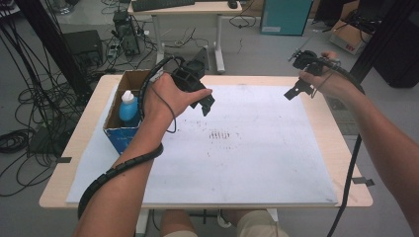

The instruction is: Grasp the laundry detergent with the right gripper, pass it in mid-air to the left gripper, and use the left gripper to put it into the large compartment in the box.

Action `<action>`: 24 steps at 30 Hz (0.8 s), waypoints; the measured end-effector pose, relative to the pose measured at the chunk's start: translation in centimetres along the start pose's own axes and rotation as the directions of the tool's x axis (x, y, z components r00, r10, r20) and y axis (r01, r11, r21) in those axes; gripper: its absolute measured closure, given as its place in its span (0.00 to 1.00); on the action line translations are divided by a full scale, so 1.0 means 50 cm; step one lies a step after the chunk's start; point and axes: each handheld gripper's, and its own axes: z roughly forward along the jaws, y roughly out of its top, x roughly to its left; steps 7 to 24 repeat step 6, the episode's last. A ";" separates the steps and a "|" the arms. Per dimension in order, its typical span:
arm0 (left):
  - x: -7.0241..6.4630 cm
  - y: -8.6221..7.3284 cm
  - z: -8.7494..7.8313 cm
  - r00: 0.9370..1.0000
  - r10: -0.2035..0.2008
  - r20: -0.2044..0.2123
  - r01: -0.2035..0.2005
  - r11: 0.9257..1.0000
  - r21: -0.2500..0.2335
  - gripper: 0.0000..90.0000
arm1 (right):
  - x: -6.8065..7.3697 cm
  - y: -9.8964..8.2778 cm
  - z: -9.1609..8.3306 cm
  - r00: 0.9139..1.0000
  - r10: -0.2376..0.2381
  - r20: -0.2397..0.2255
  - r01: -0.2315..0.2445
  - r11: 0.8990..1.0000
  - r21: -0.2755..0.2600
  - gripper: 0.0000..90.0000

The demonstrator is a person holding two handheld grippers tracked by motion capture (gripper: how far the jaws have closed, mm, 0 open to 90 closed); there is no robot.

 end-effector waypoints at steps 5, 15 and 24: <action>-0.001 0.000 0.000 1.000 -0.002 -0.004 0.002 1.000 -0.005 0.10 | 0.001 -0.003 0.000 1.000 -0.003 -0.001 0.003 1.000 -0.001 0.07; -0.003 0.001 0.000 1.000 -0.003 -0.004 0.003 1.000 -0.005 0.11 | 0.001 -0.003 0.000 1.000 -0.004 0.001 0.004 1.000 -0.001 0.07; -0.003 0.001 0.000 1.000 -0.003 -0.004 0.003 1.000 -0.005 0.11 | 0.001 -0.003 0.000 1.000 -0.004 0.001 0.004 1.000 -0.001 0.07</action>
